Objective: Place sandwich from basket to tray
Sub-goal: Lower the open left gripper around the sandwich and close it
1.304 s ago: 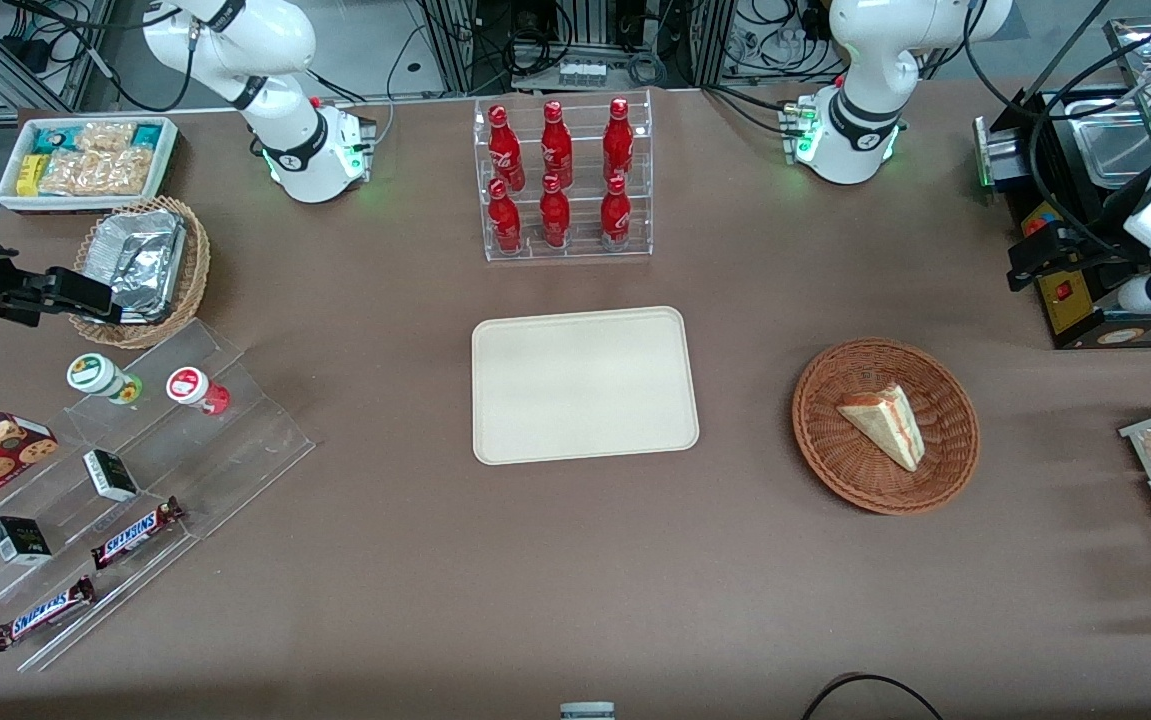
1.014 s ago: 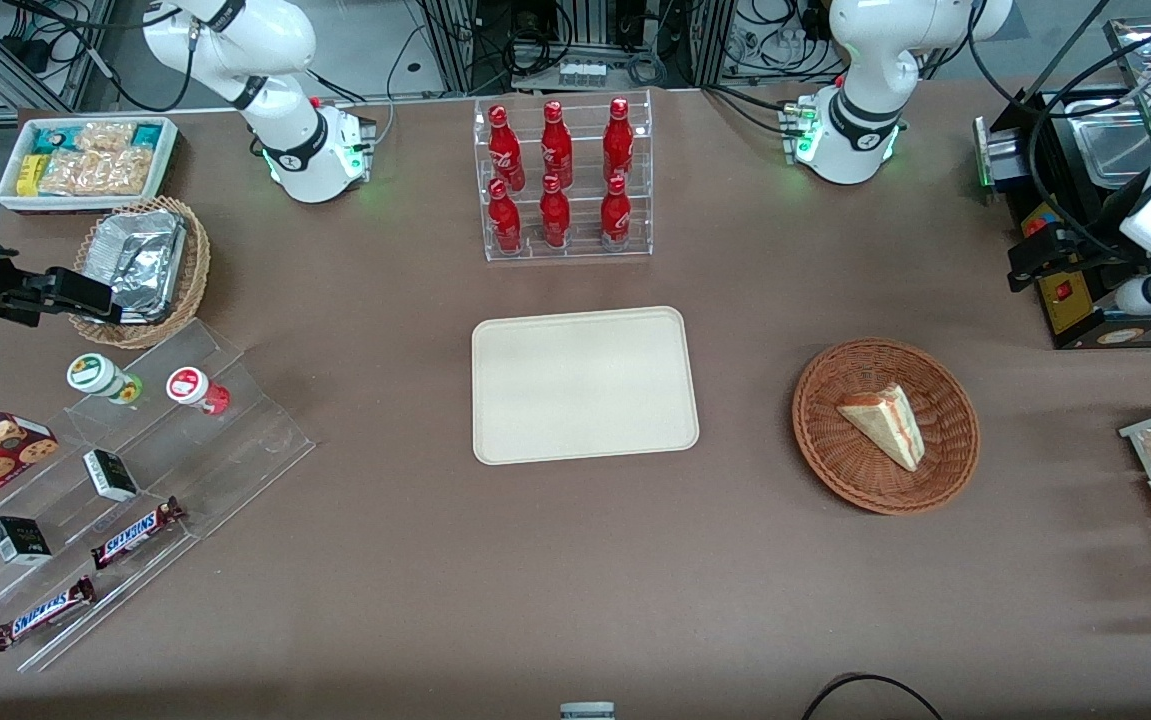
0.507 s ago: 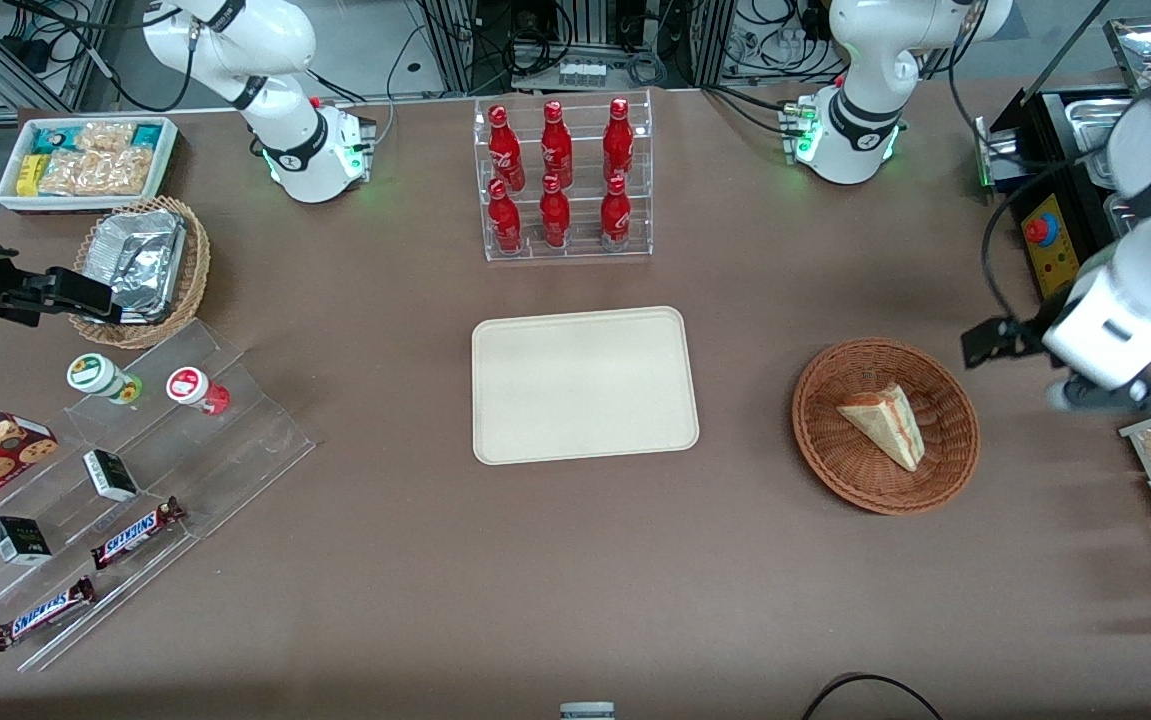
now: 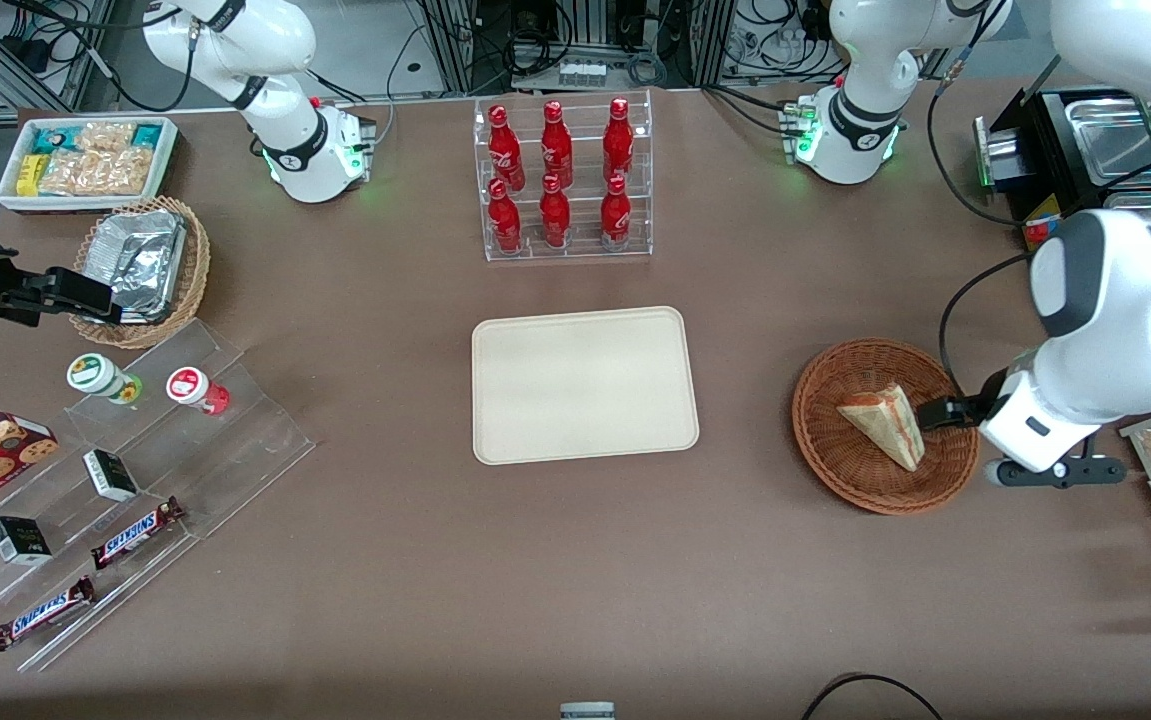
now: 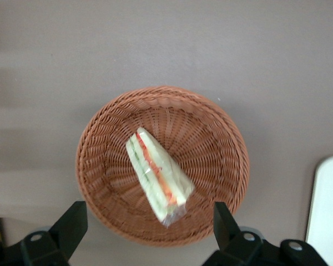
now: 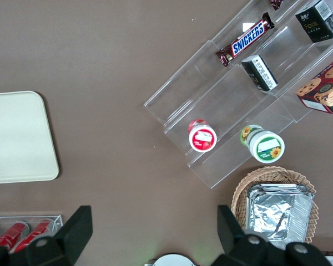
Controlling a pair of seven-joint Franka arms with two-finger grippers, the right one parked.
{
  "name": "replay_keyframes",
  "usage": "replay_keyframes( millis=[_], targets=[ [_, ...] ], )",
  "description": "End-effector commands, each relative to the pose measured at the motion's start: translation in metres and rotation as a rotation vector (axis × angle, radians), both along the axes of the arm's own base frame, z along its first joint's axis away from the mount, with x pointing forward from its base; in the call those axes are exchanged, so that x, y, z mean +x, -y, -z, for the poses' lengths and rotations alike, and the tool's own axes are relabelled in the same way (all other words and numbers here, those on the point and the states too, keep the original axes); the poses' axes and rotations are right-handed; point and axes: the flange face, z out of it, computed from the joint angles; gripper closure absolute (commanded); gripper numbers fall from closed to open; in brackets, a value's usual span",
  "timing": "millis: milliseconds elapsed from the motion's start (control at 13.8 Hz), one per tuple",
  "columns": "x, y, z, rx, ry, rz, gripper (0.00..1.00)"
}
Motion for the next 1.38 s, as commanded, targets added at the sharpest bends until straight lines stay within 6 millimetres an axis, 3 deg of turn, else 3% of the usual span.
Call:
replay_keyframes(
  millis=[0,290,507,725,1304],
  targets=[
    [-0.011,0.005,0.023,0.051,0.034,-0.113,0.0],
    [-0.028,0.019,0.065,0.046,0.087,-0.351,0.0],
    [-0.041,0.013,0.071,0.032,0.081,-0.424,0.0],
    [-0.062,0.012,0.09,-0.024,0.105,-0.479,0.0],
    [-0.085,0.007,0.13,-0.019,0.1,-0.544,0.0]
  ],
)
